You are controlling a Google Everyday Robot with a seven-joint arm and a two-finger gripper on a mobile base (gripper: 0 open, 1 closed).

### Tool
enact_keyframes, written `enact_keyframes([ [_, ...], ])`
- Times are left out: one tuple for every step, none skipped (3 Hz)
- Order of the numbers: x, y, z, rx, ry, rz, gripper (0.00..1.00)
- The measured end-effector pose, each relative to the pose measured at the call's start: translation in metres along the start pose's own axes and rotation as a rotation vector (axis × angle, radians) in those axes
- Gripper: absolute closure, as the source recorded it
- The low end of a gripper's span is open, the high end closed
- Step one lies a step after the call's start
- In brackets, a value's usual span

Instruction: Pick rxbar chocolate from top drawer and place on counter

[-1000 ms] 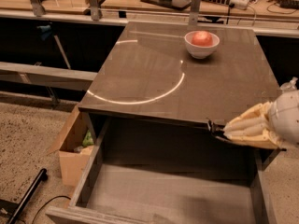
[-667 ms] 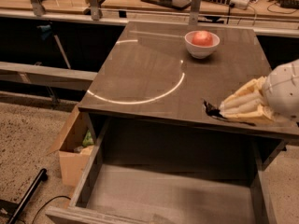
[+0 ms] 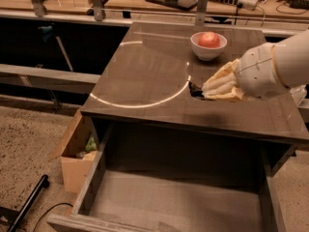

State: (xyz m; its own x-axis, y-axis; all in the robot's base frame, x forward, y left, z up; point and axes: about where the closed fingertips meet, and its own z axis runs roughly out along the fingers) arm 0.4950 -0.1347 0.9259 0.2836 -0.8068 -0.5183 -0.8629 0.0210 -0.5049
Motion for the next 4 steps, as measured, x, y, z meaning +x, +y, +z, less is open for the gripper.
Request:
enact_keyframes([
  [0.011,-0.015,0.030,0.033,0.020,-0.036,0.83],
  [0.026,-0.023,0.054,0.047,0.052,-0.038,0.59],
  [0.051,-0.030,0.063,0.060,0.051,0.031,0.27],
  [0.068,-0.037,0.051,0.079,0.037,0.089,0.04],
])
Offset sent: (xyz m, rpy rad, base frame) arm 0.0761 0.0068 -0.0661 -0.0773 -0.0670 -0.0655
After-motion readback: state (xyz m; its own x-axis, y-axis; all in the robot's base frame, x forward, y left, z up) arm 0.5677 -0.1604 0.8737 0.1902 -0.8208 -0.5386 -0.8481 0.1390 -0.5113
